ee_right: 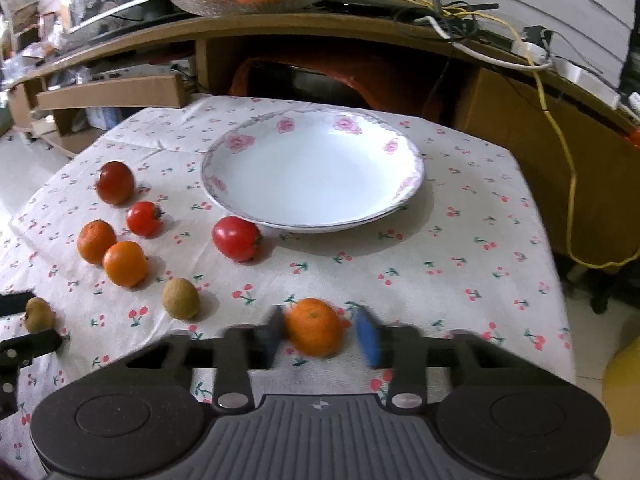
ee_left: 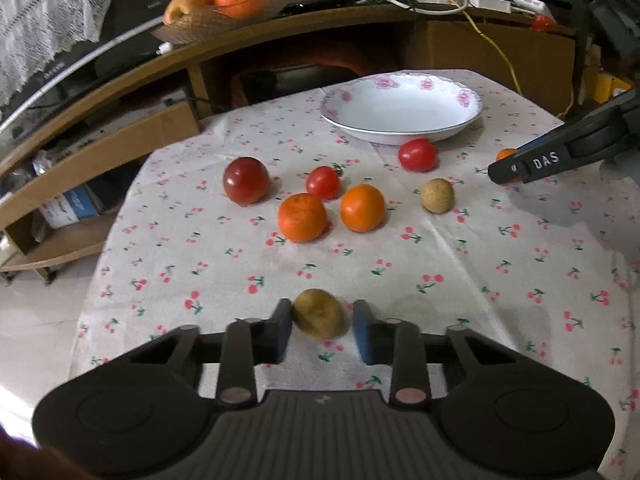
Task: Organize fruits
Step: 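Carry kiwi and tangerine into the white bowl and open both tools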
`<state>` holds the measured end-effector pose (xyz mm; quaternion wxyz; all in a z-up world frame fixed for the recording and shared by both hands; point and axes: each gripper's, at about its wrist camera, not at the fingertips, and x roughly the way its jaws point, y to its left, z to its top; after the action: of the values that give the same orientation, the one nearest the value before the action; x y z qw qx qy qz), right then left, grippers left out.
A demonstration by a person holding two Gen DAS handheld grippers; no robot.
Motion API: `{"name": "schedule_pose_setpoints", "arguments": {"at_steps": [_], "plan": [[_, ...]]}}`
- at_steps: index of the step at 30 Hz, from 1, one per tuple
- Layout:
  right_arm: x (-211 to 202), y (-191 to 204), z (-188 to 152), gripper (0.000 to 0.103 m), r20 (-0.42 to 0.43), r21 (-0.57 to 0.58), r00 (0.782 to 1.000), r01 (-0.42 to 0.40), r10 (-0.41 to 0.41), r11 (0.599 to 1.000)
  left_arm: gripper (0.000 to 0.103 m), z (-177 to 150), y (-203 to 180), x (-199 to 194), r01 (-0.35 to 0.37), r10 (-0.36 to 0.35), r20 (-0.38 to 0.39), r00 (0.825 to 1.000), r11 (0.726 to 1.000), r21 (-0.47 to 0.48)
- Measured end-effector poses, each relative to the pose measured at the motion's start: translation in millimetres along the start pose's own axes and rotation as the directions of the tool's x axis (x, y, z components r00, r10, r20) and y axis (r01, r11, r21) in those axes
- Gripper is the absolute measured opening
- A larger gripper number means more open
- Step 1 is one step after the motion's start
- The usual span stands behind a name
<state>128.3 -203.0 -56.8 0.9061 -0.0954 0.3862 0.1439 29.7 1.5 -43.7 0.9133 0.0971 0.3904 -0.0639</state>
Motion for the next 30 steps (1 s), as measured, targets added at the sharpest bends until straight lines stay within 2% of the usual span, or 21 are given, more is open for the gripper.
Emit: {"name": "schedule_pose_setpoints", "arguments": {"at_steps": [4, 8, 15, 23, 30], "plan": [[-4, 0, 1, 0.028, -0.025, 0.008, 1.000, -0.015, 0.015, 1.000, 0.032, 4, -4, -1, -0.008, 0.008, -0.020, 1.000, 1.000, 0.023], [-15, -2, 3, 0.028, -0.003, 0.028, 0.999, -0.045, 0.045, 0.999, 0.032, 17, -1, 1, 0.027, -0.028, -0.040, 0.999, 0.999, -0.037], [-19, -3, 22, 0.028, 0.031, 0.071, 0.997, -0.078, 0.076, 0.994, 0.032, 66, -5, 9, 0.093, -0.092, 0.023, 0.995, 0.995, -0.046], [0, -12, 57, 0.028, 0.066, 0.106, 0.996, -0.067, 0.061, 0.992, 0.032, 127, -2, 50, 0.153, -0.148, 0.058, 0.987, 0.985, -0.085], [25, -23, 73, 0.028, 0.049, 0.114, 0.997, -0.062, 0.056, 0.992, 0.032, 145, -9, 84, 0.163, -0.160, 0.044, 0.986, 0.985, -0.062]]}}
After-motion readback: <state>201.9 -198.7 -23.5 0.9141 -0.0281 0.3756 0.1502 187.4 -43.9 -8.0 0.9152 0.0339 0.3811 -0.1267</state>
